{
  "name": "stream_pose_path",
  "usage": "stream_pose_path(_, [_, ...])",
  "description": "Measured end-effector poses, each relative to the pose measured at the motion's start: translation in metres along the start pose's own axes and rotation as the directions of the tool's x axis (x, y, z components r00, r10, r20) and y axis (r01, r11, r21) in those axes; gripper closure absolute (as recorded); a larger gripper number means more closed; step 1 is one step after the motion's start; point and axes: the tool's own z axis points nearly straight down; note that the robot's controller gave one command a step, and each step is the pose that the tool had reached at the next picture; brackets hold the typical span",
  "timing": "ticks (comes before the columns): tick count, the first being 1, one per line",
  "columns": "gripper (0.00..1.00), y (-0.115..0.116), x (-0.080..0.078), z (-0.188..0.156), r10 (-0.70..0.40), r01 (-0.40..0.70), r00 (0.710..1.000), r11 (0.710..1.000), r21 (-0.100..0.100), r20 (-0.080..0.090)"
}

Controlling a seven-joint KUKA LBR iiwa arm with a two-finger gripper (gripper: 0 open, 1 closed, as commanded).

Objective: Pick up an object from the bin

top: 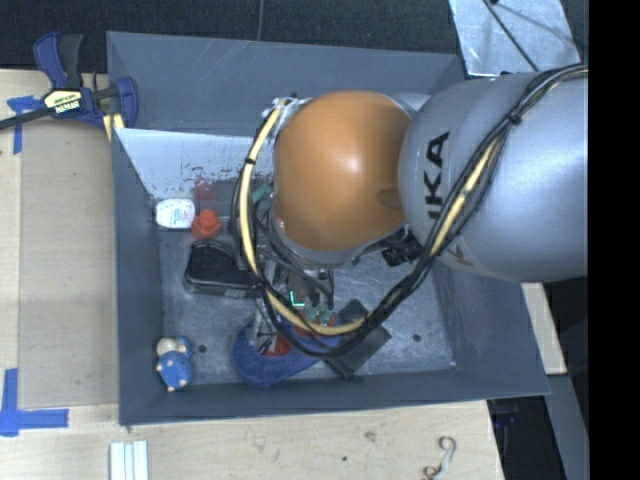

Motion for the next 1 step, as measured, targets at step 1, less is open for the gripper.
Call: stream_pose_path(1, [0.0, -0.0599, -0.0602, 0.0987, 0.022, -0.022, 1.0, 1.0, 0.003, 0.001])
